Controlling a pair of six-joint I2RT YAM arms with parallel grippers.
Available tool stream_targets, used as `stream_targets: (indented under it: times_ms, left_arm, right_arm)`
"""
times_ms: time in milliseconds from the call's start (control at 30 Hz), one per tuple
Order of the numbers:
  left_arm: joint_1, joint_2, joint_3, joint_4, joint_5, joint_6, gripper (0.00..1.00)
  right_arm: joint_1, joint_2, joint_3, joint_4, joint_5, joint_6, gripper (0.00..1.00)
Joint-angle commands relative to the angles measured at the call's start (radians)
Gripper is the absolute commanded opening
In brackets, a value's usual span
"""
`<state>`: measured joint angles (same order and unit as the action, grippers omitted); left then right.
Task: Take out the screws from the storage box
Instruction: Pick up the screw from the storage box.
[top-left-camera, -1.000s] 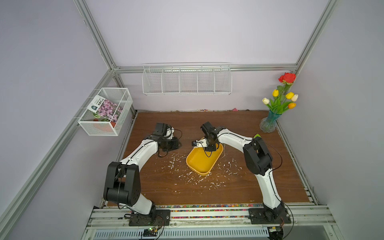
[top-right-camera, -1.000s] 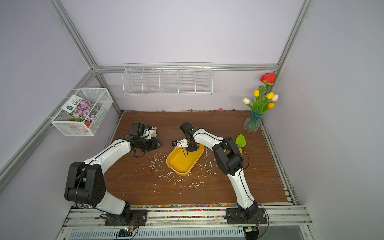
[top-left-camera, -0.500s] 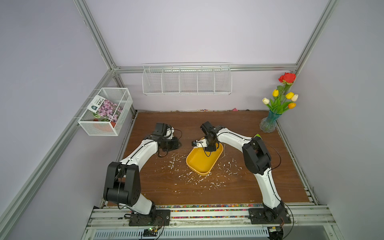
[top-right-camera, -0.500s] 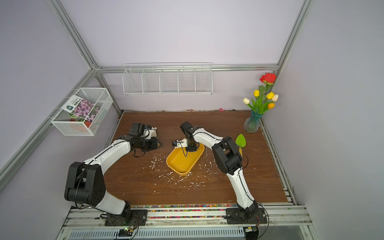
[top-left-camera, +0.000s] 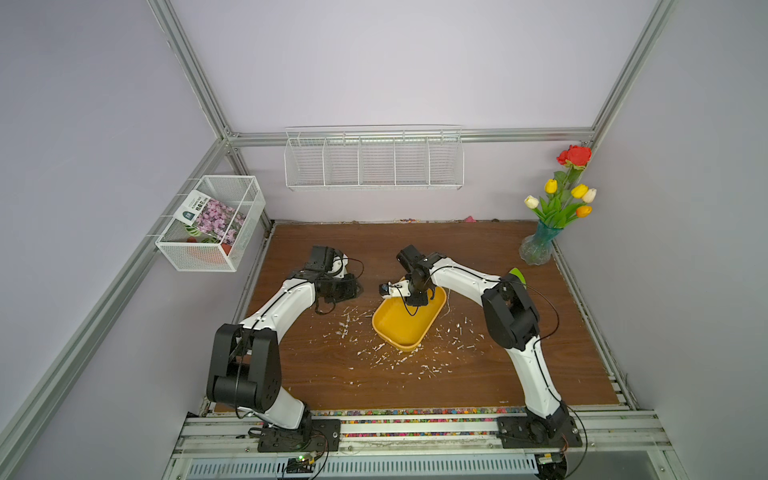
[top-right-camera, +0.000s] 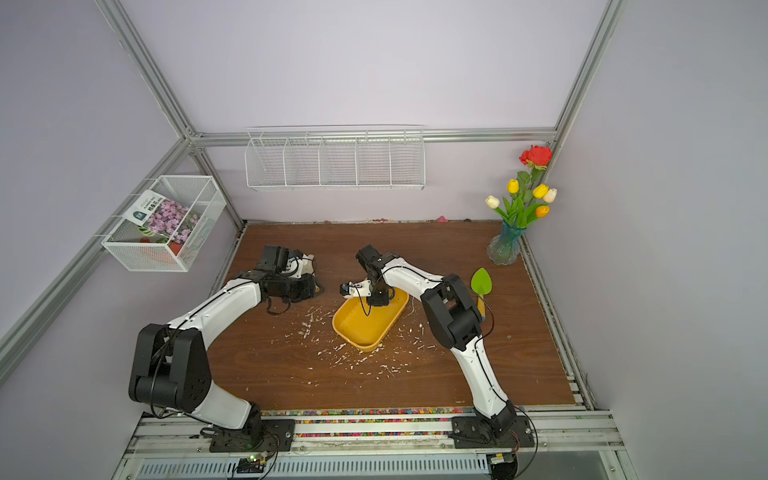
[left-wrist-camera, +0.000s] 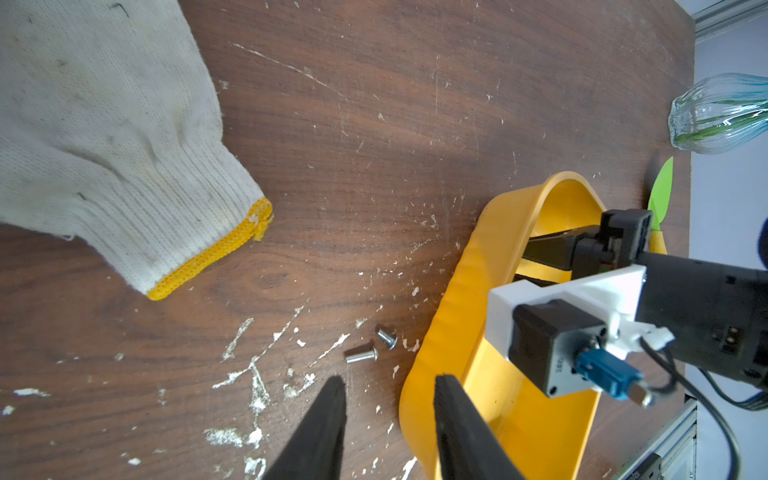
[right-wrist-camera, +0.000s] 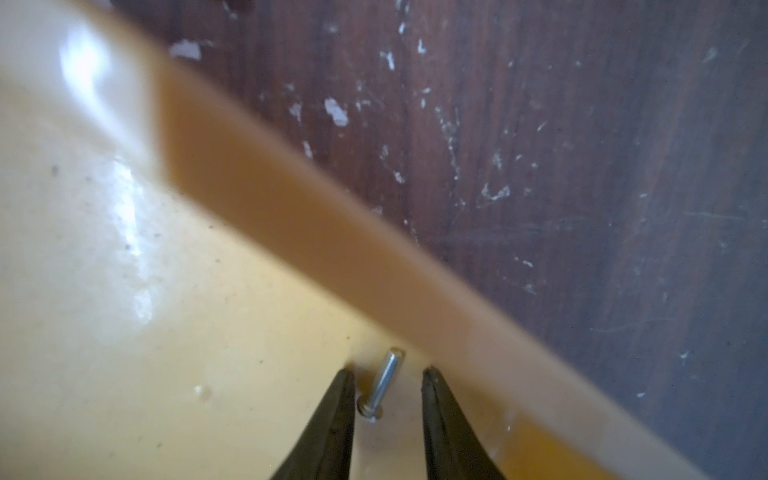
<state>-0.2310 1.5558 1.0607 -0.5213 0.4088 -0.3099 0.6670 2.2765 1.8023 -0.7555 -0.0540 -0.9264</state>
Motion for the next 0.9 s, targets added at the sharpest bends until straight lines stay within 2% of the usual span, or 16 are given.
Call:
stream_targets:
  times_ms: [0, 67, 167, 233, 267, 567, 867]
  left_arm:
    - [0.007, 0.000, 0.001, 0.003, 0.007, 0.012, 0.40]
    - [0.007, 0.000, 0.001, 0.004, 0.008, 0.013, 0.40]
    - [0.008, -0.003, -0.001, 0.005, 0.007, 0.012, 0.40]
    - [0.007, -0.005, -0.001, 0.006, 0.007, 0.009, 0.40]
    - [0.007, -0.004, -0.002, 0.006, 0.008, 0.012, 0.40]
    - [0.008, -0.001, -0.002, 0.007, 0.011, 0.009, 0.40]
    - [0.007, 0.000, -0.010, 0.021, 0.023, 0.000, 0.40]
  right_arm:
    - [-0.011, 0.077, -0.048, -0.083, 0.017, 0.024, 0.31]
    - [-0.009, 0.082, -0.044, -0.098, 0.017, 0.018, 0.30]
    - [-0.012, 0.091, -0.041, -0.116, 0.026, 0.016, 0.22]
    - [-0.011, 0.095, -0.041, -0.120, 0.035, 0.020, 0.04]
    - [-0.010, 0.097, -0.043, -0.121, 0.034, 0.022, 0.00]
    - [-0.007, 0.077, -0.024, -0.111, 0.002, 0.048, 0.00]
    - [-0.044, -0.024, 0.024, -0.057, -0.085, 0.186, 0.00]
